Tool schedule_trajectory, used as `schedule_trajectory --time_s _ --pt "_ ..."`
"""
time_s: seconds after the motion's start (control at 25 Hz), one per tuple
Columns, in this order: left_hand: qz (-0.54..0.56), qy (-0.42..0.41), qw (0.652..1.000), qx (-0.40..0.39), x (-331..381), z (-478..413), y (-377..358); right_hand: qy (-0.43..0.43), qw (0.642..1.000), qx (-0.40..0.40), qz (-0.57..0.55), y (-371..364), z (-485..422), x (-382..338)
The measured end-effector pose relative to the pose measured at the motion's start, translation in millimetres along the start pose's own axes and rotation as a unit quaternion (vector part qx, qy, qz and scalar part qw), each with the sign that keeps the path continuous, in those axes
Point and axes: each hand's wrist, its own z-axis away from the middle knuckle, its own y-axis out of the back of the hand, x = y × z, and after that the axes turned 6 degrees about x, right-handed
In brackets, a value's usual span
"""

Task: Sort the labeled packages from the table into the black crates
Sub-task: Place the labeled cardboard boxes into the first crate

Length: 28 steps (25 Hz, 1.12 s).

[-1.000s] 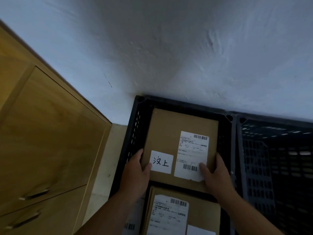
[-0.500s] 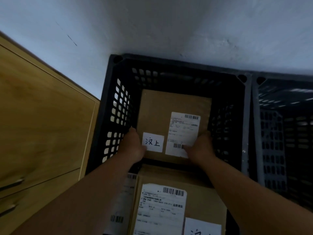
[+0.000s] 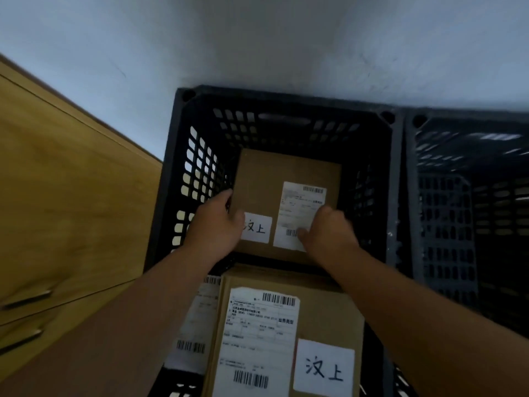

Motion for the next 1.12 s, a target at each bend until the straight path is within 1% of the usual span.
schedule_trajectory --time_s 0.04,0.12,0.2,0.36,0.52,0.6,0.68,0.84,0.92,1.0,1.08,1.12 --pt "0.004 -0.021 1.0 0.017 10 17 12 0.029 0.999 0.022 -0.016 12 19 0" --pt "-0.007 -0.045 0.999 0.027 32 53 35 0.095 0.993 0.054 -0.049 37 61 6" --pt "-0.017 -0.056 0.998 0.035 60 93 58 0.142 0.984 0.062 -0.085 72 102 18" --pt "-0.022 -0.104 0.993 0.06 128 186 107 0.15 0.979 0.081 -0.116 165 183 50" --pt "-0.008 -0.127 0.992 0.015 191 267 137 0.147 0.968 0.135 -0.15 262 260 104" --pt "-0.006 -0.146 0.989 -0.005 216 297 144 0.132 0.958 0.184 -0.175 297 296 140" --pt "0.004 -0.166 0.986 -0.004 237 326 141 0.098 0.946 0.228 -0.21 323 335 185" --pt "0.07 -0.206 0.974 0.057 255 377 118 -0.019 0.911 0.295 -0.289 328 402 280" --pt "0.077 -0.216 0.971 0.073 245 393 97 -0.075 0.9 0.304 -0.305 325 430 322" --pt "0.088 -0.194 0.976 0.034 244 412 80 -0.114 0.896 0.314 -0.292 331 450 359" --pt "0.067 -0.166 0.983 -0.028 255 423 69 -0.12 0.891 0.33 -0.289 338 462 389" --pt "0.049 -0.172 0.983 -0.031 261 426 63 -0.118 0.887 0.34 -0.288 344 466 401"
